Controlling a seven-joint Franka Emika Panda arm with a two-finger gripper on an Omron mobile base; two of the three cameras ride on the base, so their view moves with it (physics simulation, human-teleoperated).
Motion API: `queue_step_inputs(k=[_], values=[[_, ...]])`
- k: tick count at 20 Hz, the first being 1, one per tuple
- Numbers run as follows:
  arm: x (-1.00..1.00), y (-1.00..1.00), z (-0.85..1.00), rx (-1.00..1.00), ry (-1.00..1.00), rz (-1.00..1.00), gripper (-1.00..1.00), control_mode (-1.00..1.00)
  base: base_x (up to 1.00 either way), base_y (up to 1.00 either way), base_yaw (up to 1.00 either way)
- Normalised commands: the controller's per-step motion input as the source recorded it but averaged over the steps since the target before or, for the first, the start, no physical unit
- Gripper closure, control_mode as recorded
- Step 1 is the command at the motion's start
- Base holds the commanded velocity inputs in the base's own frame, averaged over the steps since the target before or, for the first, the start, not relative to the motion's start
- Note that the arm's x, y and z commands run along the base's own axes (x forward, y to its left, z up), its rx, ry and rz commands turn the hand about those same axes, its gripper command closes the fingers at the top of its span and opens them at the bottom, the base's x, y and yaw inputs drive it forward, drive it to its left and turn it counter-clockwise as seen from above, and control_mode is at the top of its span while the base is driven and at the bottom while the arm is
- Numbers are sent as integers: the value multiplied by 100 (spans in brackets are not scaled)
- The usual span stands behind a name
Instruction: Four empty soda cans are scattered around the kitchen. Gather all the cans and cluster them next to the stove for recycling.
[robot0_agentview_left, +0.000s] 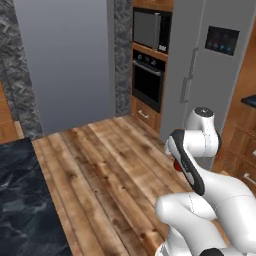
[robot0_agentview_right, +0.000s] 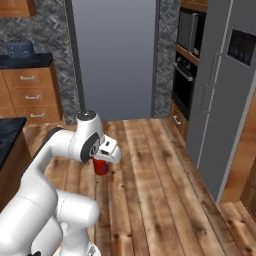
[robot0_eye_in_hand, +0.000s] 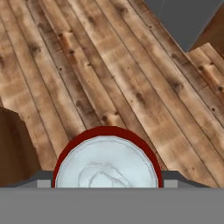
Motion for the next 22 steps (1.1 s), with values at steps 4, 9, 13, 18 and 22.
queue_step_inputs(k=[4, 9, 13, 18, 22], values=[[0, 0, 0, 0, 0, 0, 100, 100, 73, 0, 9], [0, 0, 0, 0, 0, 0, 100, 100, 73, 0, 9], [0, 0, 0, 0, 0, 0, 100, 100, 73, 0, 10], [0, 0, 0, 0, 0, 0, 100, 100, 72, 0, 12], [0, 0, 0, 0, 0, 0, 100, 100, 72, 0, 13]])
